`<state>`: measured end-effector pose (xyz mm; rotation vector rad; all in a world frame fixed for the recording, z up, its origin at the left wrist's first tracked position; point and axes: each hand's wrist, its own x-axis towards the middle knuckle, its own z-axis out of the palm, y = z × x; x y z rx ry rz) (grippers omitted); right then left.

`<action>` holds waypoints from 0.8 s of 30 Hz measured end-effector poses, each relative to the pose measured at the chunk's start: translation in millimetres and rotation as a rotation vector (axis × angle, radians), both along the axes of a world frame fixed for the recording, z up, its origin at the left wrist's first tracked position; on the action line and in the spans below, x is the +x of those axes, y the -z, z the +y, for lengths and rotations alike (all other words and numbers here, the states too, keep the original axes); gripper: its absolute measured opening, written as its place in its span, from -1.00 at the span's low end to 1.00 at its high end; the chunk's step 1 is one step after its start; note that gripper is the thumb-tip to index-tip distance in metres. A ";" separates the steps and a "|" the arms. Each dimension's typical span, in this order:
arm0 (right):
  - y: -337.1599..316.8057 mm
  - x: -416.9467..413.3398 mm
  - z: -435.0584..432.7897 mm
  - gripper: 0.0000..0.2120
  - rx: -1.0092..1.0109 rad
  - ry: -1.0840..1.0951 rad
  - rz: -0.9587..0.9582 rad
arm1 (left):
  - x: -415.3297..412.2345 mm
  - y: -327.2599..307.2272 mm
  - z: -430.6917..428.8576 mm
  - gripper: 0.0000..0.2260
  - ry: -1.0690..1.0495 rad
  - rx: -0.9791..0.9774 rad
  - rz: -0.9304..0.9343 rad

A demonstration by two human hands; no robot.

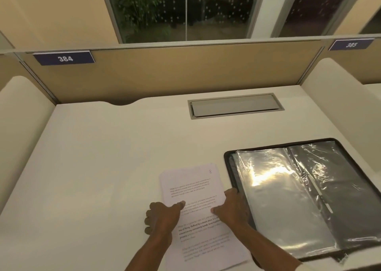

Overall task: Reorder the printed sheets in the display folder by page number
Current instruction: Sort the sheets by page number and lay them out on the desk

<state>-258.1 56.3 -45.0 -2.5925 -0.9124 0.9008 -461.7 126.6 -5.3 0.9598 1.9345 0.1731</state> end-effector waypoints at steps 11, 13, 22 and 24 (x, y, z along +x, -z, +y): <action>-26.0 -21.5 -4.2 -0.46 0.048 -0.059 0.092 | -3.5 -2.5 -9.7 -0.49 0.055 0.110 -0.064; -24.9 -23.7 -6.5 -0.46 0.061 -0.053 0.157 | -3.9 -7.5 -11.5 -0.57 0.056 0.115 -0.102; -27.4 -13.4 -13.7 -0.60 0.173 0.146 0.492 | -12.5 -10.2 -22.8 -0.81 -0.038 0.091 -0.370; -35.3 -10.3 -13.4 -0.70 0.208 0.197 0.596 | -12.6 -20.6 -24.3 -0.82 -0.059 0.122 -0.436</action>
